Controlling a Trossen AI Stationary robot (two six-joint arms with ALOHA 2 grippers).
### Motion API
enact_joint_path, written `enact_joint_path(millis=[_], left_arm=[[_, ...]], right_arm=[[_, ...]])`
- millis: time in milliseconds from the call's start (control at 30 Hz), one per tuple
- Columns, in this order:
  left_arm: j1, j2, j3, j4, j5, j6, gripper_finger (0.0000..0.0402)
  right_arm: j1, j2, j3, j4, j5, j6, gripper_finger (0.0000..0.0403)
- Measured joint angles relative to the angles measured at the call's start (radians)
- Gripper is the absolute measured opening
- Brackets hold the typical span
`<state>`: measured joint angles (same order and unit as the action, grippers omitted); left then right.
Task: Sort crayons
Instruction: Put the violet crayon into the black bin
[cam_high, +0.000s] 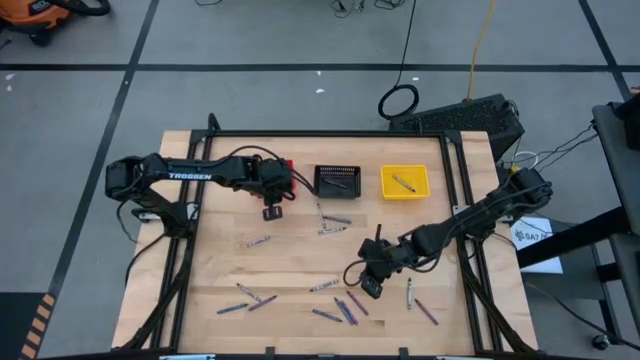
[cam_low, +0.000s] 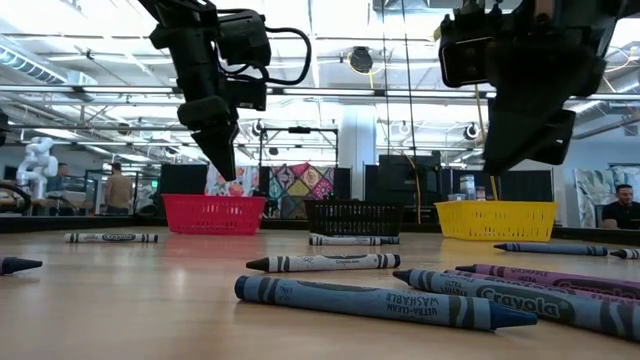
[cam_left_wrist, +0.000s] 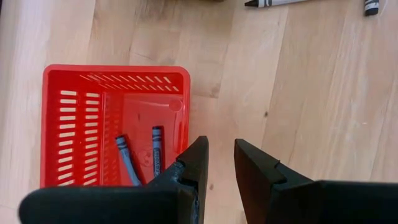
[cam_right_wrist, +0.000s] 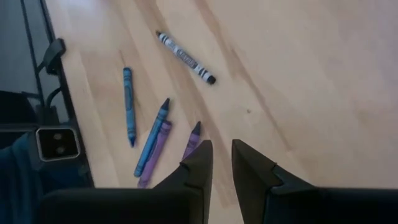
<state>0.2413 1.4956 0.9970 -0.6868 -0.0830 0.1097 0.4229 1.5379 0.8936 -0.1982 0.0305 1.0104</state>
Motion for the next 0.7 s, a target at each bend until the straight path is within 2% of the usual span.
enact_joint_path(millis=[267,433,600,700], left_arm=[[0.0,0.0,0.0,-0.001,0.0,0.0,0.0075],[0.0,0.0,0.0,0.004,0.0,0.0,0.0075],[0.0,0.0,0.0,0.028,0.0,0.001,0.0075],[0.0,0.0,0.0,0.028,0.0,0.001,0.0075]], right_arm=[[0.024,0.0,0.0,0.02,0.027,0.106,0.0087],[0.052,0.004,0.0,0.114,0.027,0.182,0.0104],[0.095,0.075,0.004,0.216,0.022,0.245,0.0101],[0.11,0.141,0.044,0.21,-0.005,0.253,0.0099]])
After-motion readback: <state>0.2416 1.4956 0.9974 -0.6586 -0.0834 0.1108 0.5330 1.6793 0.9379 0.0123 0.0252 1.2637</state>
